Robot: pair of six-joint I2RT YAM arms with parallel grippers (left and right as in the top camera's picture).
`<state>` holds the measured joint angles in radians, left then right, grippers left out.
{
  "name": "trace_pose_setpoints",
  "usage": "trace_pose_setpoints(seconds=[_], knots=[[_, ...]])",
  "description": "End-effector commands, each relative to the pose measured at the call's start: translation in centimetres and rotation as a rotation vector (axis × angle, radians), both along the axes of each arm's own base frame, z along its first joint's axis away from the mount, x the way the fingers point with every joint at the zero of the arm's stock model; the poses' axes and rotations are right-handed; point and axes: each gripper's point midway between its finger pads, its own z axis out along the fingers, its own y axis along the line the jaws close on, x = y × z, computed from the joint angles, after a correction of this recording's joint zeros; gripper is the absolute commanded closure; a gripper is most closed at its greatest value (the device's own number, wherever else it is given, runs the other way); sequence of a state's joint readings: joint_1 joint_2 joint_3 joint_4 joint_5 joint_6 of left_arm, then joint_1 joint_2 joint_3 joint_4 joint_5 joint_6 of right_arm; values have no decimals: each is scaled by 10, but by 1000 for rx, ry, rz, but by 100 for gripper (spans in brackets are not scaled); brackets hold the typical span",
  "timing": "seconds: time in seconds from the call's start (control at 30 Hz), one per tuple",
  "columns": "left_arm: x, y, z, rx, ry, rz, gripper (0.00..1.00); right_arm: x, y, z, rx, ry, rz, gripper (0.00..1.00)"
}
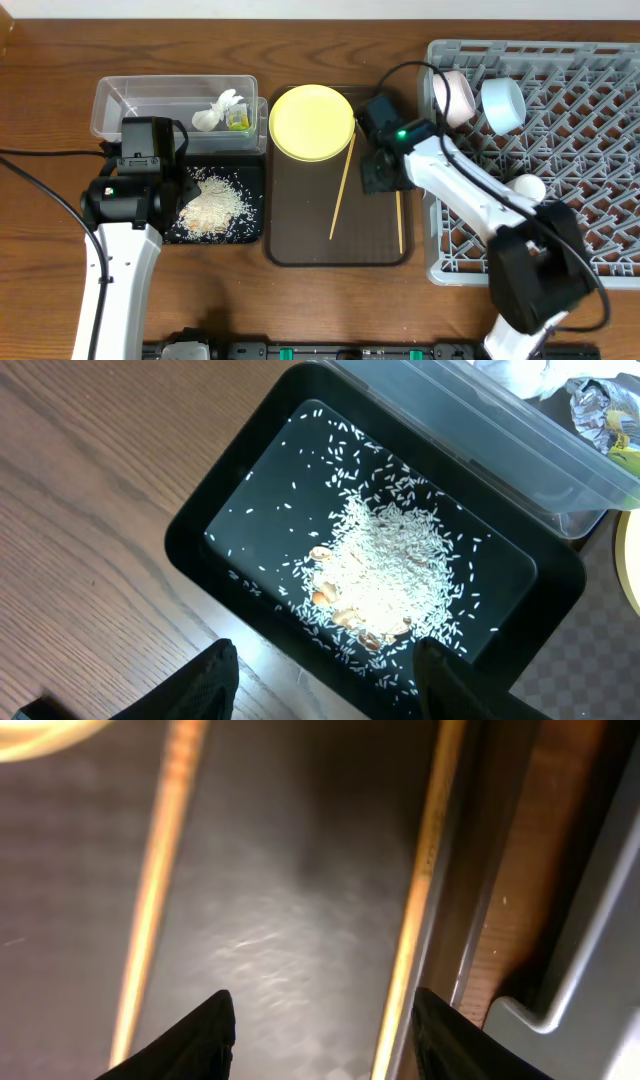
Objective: Sort waste into correct bins and load items into the dishwasher rack
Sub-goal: 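Move the right gripper back to the brown tray and grasp a chopstick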
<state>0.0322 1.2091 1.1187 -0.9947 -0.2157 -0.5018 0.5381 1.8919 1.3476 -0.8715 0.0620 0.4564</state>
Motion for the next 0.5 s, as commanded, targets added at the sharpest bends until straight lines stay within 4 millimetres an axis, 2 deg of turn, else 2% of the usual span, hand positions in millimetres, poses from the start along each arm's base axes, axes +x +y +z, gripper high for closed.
trace_pose_setpoints(seconds=[0.0, 0.2, 0.47], knots=[[0, 2, 2, -1, -7, 21, 41, -1, -9, -19, -65, 22, -70, 44], [0, 2, 2, -1, -8, 21, 41, -8, -13, -42, -99, 78, -95, 45], [0, 2, 2, -1, -8, 21, 41, -17, -19, -55, -116, 103, -96, 45]])
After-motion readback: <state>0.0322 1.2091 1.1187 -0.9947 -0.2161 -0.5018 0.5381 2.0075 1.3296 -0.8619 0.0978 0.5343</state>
